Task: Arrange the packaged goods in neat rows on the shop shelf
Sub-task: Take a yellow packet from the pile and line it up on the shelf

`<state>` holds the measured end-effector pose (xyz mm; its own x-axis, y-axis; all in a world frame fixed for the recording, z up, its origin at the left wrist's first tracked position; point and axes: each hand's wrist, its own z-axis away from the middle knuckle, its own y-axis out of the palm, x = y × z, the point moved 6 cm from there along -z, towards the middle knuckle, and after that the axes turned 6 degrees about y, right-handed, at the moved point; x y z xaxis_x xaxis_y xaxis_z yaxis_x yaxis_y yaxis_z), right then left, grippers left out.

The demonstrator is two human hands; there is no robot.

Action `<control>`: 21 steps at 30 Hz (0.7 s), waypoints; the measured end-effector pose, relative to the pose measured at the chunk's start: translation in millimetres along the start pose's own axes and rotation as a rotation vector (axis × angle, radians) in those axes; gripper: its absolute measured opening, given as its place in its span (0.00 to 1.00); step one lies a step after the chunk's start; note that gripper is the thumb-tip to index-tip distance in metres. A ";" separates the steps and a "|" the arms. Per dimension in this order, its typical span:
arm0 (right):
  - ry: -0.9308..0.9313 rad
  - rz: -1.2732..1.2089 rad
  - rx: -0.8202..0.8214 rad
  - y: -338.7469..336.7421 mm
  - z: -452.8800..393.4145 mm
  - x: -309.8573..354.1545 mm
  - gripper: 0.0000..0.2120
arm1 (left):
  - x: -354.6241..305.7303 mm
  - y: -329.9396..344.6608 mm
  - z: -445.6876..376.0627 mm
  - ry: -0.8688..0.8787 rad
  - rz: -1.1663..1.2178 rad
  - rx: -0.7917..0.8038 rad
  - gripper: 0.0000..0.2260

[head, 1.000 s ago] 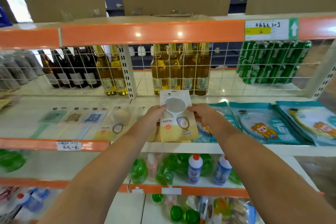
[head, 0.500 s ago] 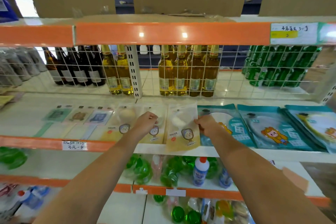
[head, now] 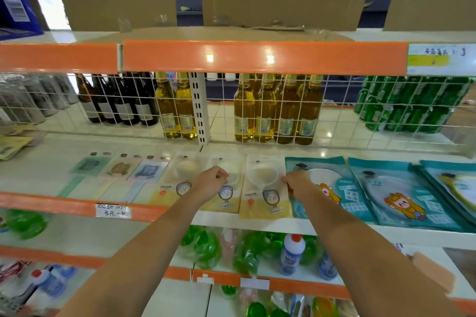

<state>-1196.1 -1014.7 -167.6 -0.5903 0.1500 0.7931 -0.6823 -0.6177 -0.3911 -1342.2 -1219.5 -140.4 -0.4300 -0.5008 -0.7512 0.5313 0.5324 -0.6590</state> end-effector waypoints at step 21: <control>-0.245 0.531 -0.216 -14.1 16.2 15.8 0.13 | -11.0 18.5 -11.6 0.046 -0.080 0.045 0.08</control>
<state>-1188.8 -1016.1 -142.0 -0.7742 -0.3321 0.5388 -0.4098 -0.3858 -0.8266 -1336.2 -1196.2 -144.8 -0.5050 -0.5079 -0.6979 0.5257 0.4603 -0.7154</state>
